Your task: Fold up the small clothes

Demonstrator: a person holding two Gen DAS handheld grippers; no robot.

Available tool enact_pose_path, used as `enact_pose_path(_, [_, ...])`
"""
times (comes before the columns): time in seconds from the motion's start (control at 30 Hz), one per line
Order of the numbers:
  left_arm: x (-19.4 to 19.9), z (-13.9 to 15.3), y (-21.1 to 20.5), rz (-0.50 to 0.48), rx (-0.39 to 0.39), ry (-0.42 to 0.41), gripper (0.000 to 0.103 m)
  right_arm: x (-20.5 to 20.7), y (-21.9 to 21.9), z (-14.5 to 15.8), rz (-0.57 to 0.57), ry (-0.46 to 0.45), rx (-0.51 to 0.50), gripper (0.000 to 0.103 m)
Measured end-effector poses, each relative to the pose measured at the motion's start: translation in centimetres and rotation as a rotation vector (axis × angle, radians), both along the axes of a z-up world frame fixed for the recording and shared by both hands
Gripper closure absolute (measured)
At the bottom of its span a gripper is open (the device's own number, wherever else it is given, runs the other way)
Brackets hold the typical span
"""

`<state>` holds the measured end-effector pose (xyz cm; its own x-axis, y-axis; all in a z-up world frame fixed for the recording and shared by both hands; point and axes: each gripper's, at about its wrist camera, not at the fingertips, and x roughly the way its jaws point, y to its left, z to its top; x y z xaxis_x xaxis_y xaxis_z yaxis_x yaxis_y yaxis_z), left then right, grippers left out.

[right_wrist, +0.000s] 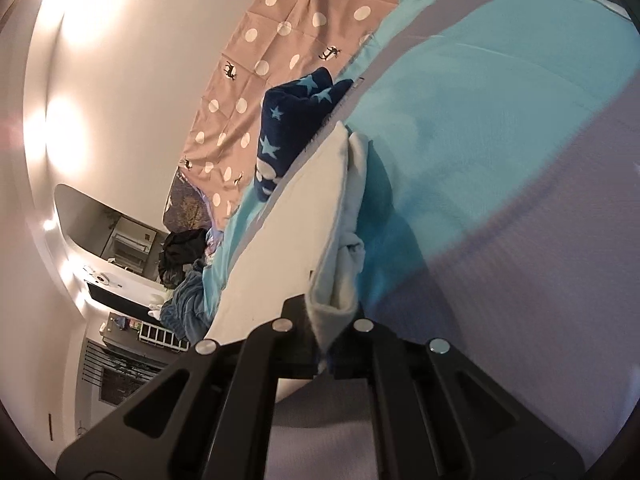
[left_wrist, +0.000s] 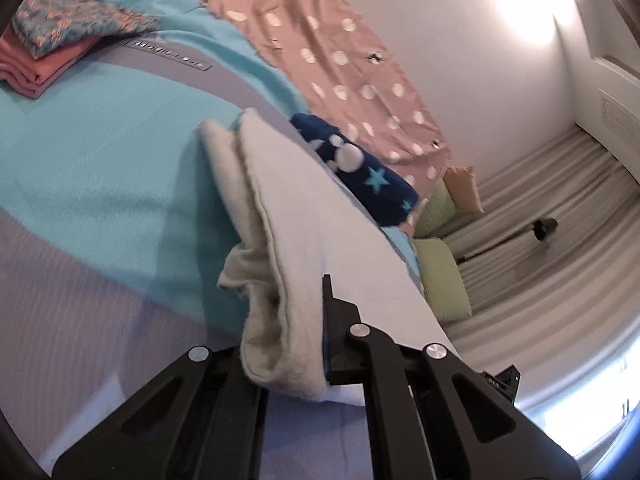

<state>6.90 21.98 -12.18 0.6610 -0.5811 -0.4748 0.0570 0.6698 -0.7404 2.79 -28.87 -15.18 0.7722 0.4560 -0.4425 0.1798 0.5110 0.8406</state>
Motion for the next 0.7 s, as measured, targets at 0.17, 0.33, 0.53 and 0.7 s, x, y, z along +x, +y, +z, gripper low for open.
enact_pose_path(0.17, [-4.4, 0.2, -0.3, -0.06, 0.001, 0.04, 0.1, -6.5, -0.9, -0.6, -0.01, 0.062, -0.016, 0.101])
enact_pose_path(0.33, [-9.7, -0.5, -1.5, -0.135, 0.101, 0.101, 0.099, -9.2, -0.3, -3.1, -0.007, 0.142, -0.066, 0.101])
enact_pose_path(0.53, [-11.3, 0.9, 0.3, -0.062, 0.288, 0.128, 0.094, -10.2, -0.8, -5.1, -0.001, 0.129, 0.002, 0.099])
enact_pose_path(0.7, [-11.8, 4.9, 1.1, 0.092, 0.501, 0.045, 0.094, -10.1, -1.2, -5.6, 0.029, 0.109, 0.013, 0.099])
